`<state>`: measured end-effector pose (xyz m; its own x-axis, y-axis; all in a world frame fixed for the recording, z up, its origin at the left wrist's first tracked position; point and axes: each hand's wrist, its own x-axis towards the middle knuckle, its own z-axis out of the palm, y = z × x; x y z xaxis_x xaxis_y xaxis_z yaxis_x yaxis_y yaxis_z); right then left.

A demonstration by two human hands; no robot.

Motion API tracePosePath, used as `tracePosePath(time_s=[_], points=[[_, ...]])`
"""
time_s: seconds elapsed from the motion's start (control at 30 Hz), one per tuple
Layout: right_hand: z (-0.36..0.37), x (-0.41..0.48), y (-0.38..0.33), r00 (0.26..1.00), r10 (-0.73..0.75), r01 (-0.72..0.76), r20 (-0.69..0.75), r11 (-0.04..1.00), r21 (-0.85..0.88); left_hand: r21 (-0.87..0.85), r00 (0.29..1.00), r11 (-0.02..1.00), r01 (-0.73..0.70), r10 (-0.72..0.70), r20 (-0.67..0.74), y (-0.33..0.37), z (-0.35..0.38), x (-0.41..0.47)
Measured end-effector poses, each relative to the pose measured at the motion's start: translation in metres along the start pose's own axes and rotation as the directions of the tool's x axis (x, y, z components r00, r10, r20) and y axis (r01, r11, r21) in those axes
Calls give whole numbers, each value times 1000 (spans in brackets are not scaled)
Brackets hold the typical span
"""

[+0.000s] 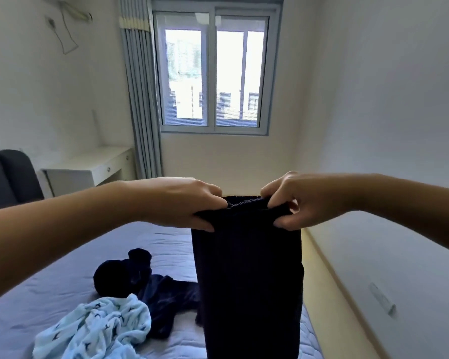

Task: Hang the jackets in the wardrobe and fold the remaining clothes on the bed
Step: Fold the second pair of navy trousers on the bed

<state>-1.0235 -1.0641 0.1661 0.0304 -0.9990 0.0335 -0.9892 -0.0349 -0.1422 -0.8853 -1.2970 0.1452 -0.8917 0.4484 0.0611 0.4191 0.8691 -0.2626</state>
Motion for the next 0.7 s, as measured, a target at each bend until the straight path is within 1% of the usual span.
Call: tracePosePath(time_s=[0.07, 0.17, 0.23, 0.3, 0.33, 0.4, 0.5, 0.57, 0.63, 0.7], points=[[-9, -1, 0, 1000, 12, -12, -7, 1000, 11, 9, 999, 1000, 0, 0, 32, -3, -10, 4], [-30, -2, 0, 999, 32, -32, 16, 999, 15, -5, 991, 1000, 13, -12, 137, -9, -29, 9], [-46, -1, -2, 999, 32, -32, 33, 999, -13, 29, 976, 999, 35, -41, 212, -12, -43, 13], [-59, -2, -3, 998, 27, -24, 50, 998, -55, 51, 968, 996, 71, -82, 236, -18, -58, 14], [-65, -4, -3, 998, 23, -20, 51, 997, -72, 24, 969, 995, 93, -96, 228, -22, -67, 12], [-75, -15, 1, 999, 32, -30, 24, 996, -87, -67, 976, 990, 125, -111, 190, -32, -83, 2], [-82, -26, 8, 996, 87, -89, -28, 993, -82, -174, 979, 970, 173, -150, 135, -39, -96, -6], [-79, -23, 6, 994, 100, -101, -32, 994, -44, -228, 982, 957, 177, -158, 99, -35, -96, 1], [-79, -17, 2, 992, 90, -89, -84, 996, 18, -276, 985, 947, 162, -170, -6, -31, -96, 11], [-86, -15, 2, 971, 101, -89, -215, 994, 61, -311, 964, 939, 143, -203, -172, -31, -100, 17]])
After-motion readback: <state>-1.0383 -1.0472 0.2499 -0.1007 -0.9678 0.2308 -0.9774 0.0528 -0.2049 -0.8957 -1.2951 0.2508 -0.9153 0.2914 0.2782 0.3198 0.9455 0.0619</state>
